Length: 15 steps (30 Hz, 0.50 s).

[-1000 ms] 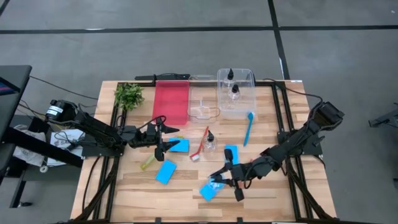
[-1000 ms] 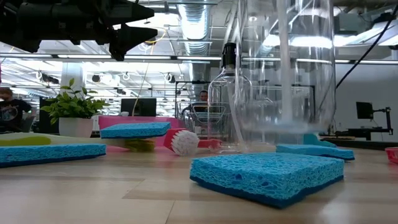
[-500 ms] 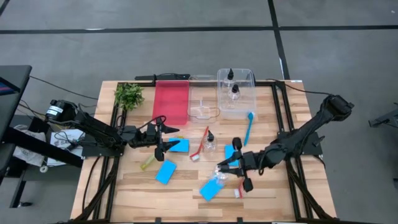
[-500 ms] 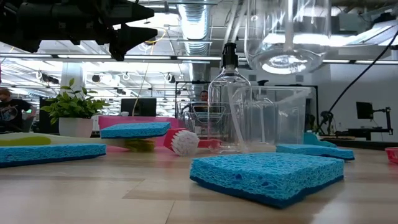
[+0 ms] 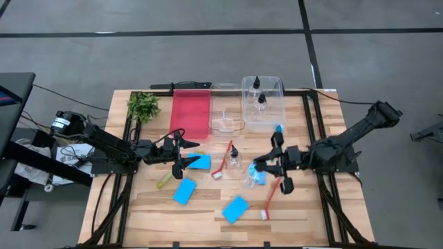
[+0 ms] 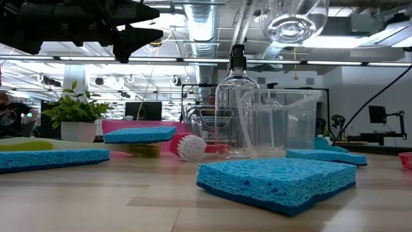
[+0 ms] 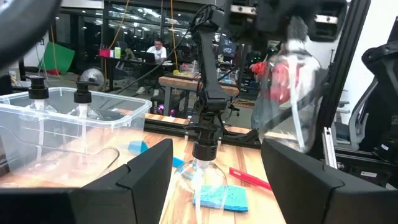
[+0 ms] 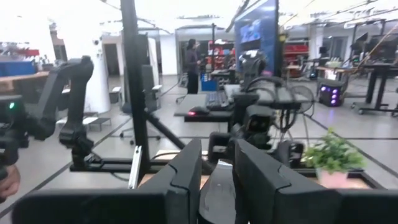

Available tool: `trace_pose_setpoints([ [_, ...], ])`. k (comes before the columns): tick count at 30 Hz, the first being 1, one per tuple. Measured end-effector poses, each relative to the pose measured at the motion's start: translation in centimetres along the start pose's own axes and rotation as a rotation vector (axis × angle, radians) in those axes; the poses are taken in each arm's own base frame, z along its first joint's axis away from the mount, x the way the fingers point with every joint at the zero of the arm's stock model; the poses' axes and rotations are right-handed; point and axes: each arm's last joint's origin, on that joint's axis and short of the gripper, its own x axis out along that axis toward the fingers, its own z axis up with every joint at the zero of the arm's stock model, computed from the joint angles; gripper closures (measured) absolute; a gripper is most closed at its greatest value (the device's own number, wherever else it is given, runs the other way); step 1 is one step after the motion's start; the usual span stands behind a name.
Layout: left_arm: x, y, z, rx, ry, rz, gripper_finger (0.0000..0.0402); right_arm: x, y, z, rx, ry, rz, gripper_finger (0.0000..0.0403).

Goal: Pick & Place Kitchen Sink Supplies
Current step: Put the bottom soap dispenser into the right transparent bin

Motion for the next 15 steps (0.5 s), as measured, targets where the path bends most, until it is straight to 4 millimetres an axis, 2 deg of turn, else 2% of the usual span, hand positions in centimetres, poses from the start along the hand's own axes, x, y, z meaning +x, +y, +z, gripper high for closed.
trace_pose_setpoints([
  [5, 0.0, 0.0, 0.0, 0.000, 0.000, 0.000, 0.0153, -0.7, -1.2, 0.9, 0.003, -0.030, -0.038, 0.0314],
  [11, 0.0, 0.0, 0.0, 0.000, 0.000, 0.000, 0.0153, -1.4, -2.4, 1.7, -0.024, -0.053, -0.089, 0.0326],
  [15, 0.0, 0.0, 0.0, 0.000, 0.000, 0.000, 0.0153, -1.8, -3.2, 2.1, -0.030, -0.061, -0.121, 0.0318],
])
